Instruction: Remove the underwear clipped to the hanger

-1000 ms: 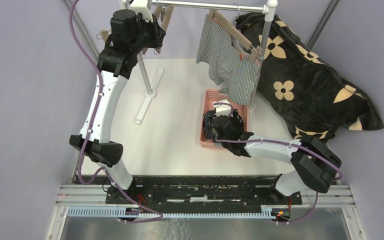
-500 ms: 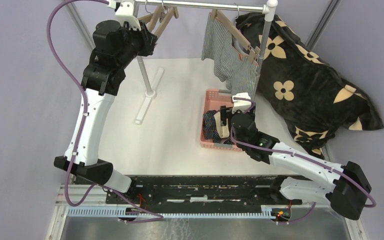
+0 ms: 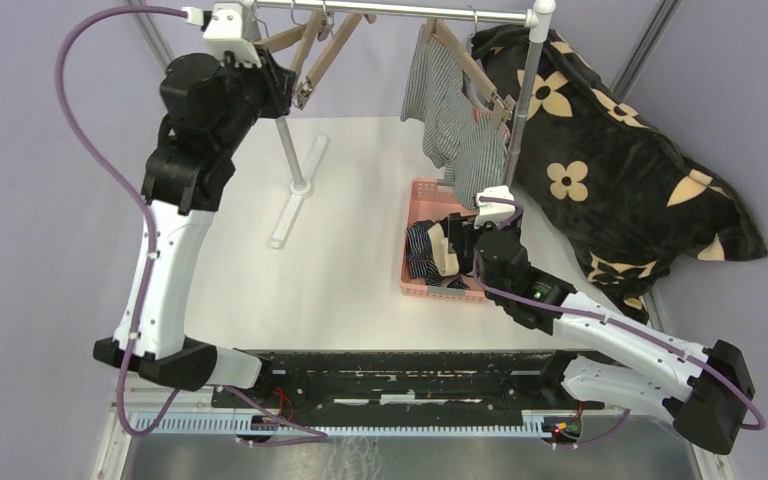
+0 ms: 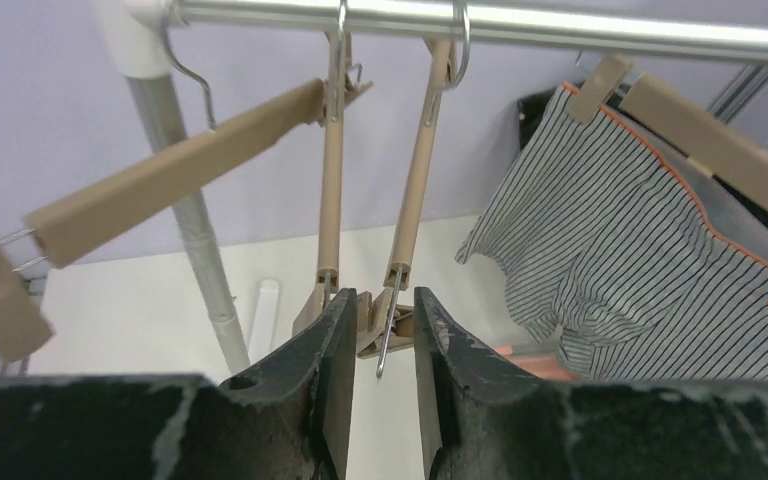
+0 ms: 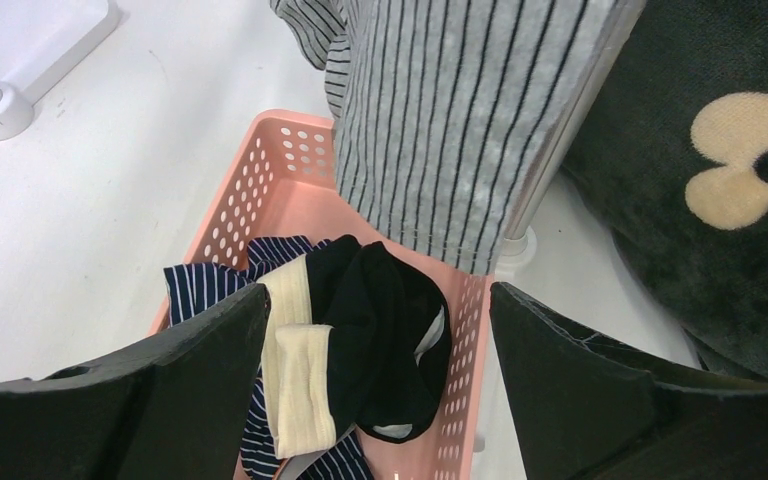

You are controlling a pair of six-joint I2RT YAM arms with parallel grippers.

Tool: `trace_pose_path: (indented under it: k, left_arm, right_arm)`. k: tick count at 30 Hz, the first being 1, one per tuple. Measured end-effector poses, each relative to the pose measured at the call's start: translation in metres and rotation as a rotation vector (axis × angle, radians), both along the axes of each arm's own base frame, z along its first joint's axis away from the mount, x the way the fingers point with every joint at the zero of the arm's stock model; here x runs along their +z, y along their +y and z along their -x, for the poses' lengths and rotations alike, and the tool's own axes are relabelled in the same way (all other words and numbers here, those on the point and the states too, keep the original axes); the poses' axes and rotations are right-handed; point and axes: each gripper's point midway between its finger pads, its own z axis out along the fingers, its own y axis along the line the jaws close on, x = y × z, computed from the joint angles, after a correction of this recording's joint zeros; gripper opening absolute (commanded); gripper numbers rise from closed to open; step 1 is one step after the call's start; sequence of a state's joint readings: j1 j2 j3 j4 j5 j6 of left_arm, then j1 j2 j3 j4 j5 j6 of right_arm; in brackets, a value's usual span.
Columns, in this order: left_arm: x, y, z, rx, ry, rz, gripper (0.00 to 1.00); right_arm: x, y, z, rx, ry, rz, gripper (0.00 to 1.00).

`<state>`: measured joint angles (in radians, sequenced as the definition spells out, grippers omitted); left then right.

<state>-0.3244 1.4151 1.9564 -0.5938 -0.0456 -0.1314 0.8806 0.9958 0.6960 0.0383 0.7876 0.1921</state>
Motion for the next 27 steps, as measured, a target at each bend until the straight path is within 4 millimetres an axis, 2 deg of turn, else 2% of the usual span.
trace_pose_path:
  k: [3, 6, 8, 10, 12, 15, 21, 24, 27]
  left_arm:
    - [0.024, 0.012, 0.019, 0.032, -0.061, 0.019, 0.32]
    - [0.048, 0.019, 0.038, 0.031, -0.130, 0.044, 0.23]
    - [0.058, 0.017, 0.047, 0.005, -0.161, 0.055, 0.21]
    - [0.065, 0.007, 0.053, -0.050, -0.185, 0.063, 0.20]
    - [0.066, -0.011, 0.055, -0.108, -0.185, 0.066, 0.20]
    - [0.063, -0.061, 0.058, -0.232, -0.164, 0.070, 0.20]
    - [0.050, -0.151, 0.055, -0.377, -0.113, 0.036, 0.28]
    - [0.046, -0.185, 0.055, -0.407, -0.112, 0.013, 0.32]
    - [0.033, -0.214, 0.055, -0.435, -0.090, -0.003, 0.34]
  right_arm:
    - [0.003, -0.002, 0.001, 0.003, -0.006, -0.001, 0.89]
    - [0.004, -0.003, 0.003, 0.004, -0.008, 0.000, 0.89]
    - [0.005, -0.005, 0.004, 0.005, -0.010, -0.001, 0.89]
    - [0.007, -0.006, 0.005, 0.006, -0.014, -0.004, 0.89]
    - [0.009, -0.007, 0.006, 0.007, -0.018, -0.009, 0.90]
    - [0.011, -0.008, 0.007, 0.011, -0.021, -0.014, 0.90]
    - [0.007, -0.008, 0.010, 0.022, -0.009, -0.006, 0.91]
    - [0.003, -0.008, 0.012, 0.029, 0.000, 0.002, 0.92]
    - [0.002, -0.007, 0.015, 0.040, 0.003, 0.004, 0.92]
